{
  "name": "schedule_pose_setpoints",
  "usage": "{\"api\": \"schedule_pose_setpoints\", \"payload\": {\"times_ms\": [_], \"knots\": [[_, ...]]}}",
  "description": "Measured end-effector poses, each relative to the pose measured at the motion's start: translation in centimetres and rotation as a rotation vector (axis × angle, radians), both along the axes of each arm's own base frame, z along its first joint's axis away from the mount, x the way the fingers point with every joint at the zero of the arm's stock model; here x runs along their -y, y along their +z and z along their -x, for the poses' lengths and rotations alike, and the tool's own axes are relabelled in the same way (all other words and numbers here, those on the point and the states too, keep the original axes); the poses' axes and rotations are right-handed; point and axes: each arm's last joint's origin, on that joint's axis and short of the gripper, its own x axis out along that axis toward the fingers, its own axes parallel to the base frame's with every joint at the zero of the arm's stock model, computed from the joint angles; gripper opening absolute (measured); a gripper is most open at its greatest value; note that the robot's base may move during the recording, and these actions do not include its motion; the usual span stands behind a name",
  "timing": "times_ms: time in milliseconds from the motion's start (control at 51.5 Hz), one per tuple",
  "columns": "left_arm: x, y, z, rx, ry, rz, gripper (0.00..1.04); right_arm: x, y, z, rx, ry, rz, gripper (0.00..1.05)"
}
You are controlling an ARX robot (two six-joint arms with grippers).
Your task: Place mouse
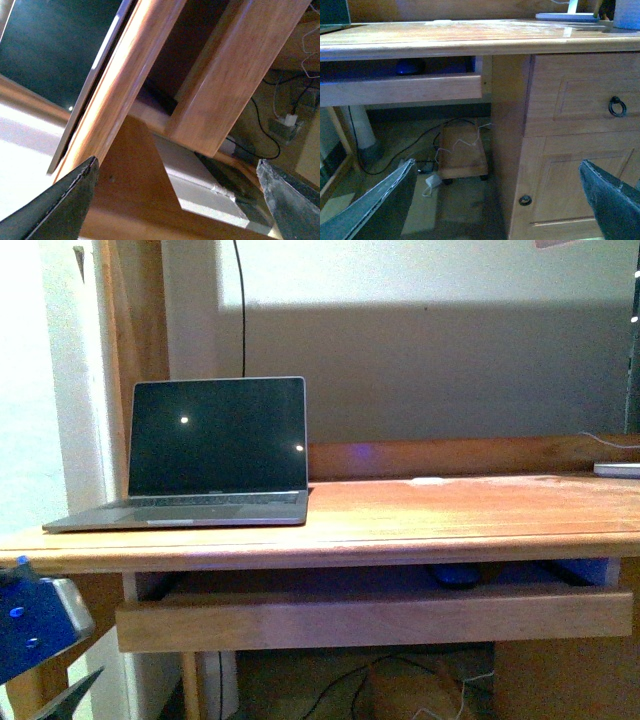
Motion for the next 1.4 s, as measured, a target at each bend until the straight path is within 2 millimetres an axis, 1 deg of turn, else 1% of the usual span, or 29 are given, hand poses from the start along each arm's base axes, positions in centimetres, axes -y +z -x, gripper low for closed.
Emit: {"api": "schedule_pose_setpoints", "payload": {"times_ms": [117, 272, 583, 641, 718, 835, 913, 1010, 1262, 1359, 1398], "knots": [[0.9, -0.8, -1.9, -0.010, -0.042, -0.046, 0.97, 0.0, 0.0, 0.0, 0.000, 0.000, 0.000, 0.97], [1.6, -1.9, -3.8, -0.016, -0.080, -0.087, 0.97, 0.0, 0.0, 0.0, 0.000, 0.000, 0.000, 0.97], [3.1, -2.6, -7.8, 0.027, -0.154, -0.121, 0.97, 0.0, 0.0, 0.0, 0.000, 0.000, 0.000, 0.97], [3.2, -2.9, -8.1, 0.018, -0.160, -0.127, 0.97, 0.0, 0.0, 0.0, 0.000, 0.000, 0.000, 0.97], [3.2, -3.9, -8.3, -0.011, -0.168, -0.138, 0.97, 0.0, 0.0, 0.0, 0.000, 0.000, 0.000, 0.97], [3.2, -4.2, -8.5, -0.048, -0.154, -0.146, 0.97, 0.0, 0.0, 0.0, 0.000, 0.000, 0.000, 0.97], [3.0, -4.3, -8.2, -0.105, -0.156, -0.147, 0.97, 0.0, 0.0, 0.0, 0.000, 0.000, 0.000, 0.97], [2.9, -4.1, -6.9, -0.175, -0.159, -0.119, 0.97, 0.0, 0.0, 0.0, 0.000, 0.000, 0.000, 0.97], [2.6, -2.5, -1.8, -0.411, -0.237, 0.063, 0.97, 0.0, 0.0, 0.0, 0.000, 0.000, 0.000, 0.97], [2.6, -1.8, -0.2, -0.478, -0.241, 0.154, 0.97, 0.0, 0.0, 0.0, 0.000, 0.000, 0.000, 0.97], [2.6, -1.4, 0.8, -0.518, -0.250, 0.221, 0.97, 0.0, 0.0, 0.0, 0.000, 0.000, 0.000, 0.97]]}}
